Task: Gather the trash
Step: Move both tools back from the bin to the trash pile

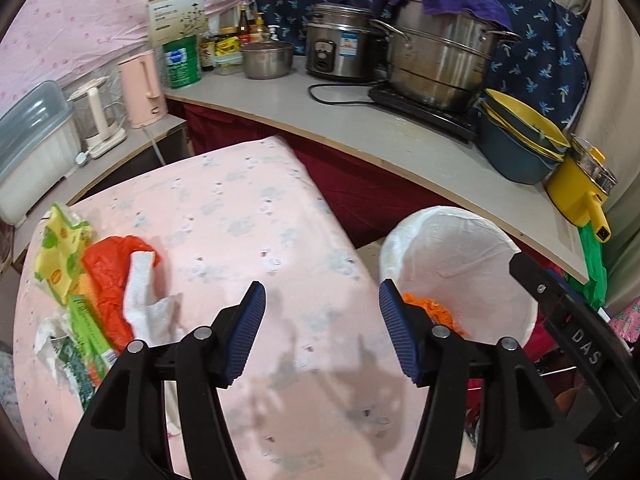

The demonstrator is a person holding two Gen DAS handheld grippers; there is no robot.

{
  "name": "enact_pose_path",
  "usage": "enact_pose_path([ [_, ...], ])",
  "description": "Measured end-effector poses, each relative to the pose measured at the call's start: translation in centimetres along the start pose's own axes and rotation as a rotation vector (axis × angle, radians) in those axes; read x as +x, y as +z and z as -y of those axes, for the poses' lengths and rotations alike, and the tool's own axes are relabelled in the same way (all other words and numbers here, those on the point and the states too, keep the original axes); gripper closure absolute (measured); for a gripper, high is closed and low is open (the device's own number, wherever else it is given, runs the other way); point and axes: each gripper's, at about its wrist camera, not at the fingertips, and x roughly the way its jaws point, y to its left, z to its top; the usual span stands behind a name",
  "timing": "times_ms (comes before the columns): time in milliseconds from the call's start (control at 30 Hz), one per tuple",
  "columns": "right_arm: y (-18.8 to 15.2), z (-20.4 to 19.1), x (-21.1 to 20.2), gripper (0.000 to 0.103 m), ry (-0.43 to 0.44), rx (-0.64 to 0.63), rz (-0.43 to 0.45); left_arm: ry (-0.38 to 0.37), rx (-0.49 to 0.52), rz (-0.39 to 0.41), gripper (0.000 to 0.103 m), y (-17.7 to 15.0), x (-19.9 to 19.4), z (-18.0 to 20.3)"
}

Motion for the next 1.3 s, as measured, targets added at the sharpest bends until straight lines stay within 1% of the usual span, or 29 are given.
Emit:
enact_pose_path([
  [200, -0.5, -4.3, -0.5, 0.042, 0.039, -0.067, -0.006, 0.065, -0.048, 0.026, 0.045, -0.7, -1.7, -4.5],
  [333, -1.3, -7.6, -0.2, 0.042, 0.081, -0.114, -0.028, 0.114, -0.093, 0.028, 0.045, -1.3, -2.4, -8.1],
  [500, -2.6, -12.0, 0.0, 0.042, 0.124, -0.201, -0.045, 0.180, -0.130, 0.034, 0.044, -2.7, -3.4, -12.4],
  [600, -3.4, -14.3, 0.4, 0.042, 0.145, -0.232, -0.062, 0.221, -0.158, 0.028, 0.043, -3.7, -3.8, -15.2],
  [700, -4.2, -16.5, 0.8, 0.042, 0.165, -0.262, -0.077, 0.239, -0.198, 0.019, 0.043, -4.3, -4.0, -17.6],
  [833, -5.3, -19.2, 1.4, 0.042, 0.195, -0.296, -0.103, 0.265, -0.236, 0.028, 0.042, -5.0, -4.5, -20.8],
  [1000, -6.5, -21.7, 2.5, 0.042, 0.233, -0.318, -0.143, 0.285, -0.281, 0.035, 0.034, -5.7, -4.8, -24.5],
  [1133, -7.7, -23.7, 3.8, 0.042, 0.252, -0.341, -0.174, 0.300, -0.308, 0.023, 0.034, -5.8, -4.4, -27.2],
  [1300, -9.1, -26.7, 5.6, 0.042, 0.273, -0.378, -0.216, 0.302, -0.355, 0.012, 0.033, -5.6, -3.4, -30.3],
])
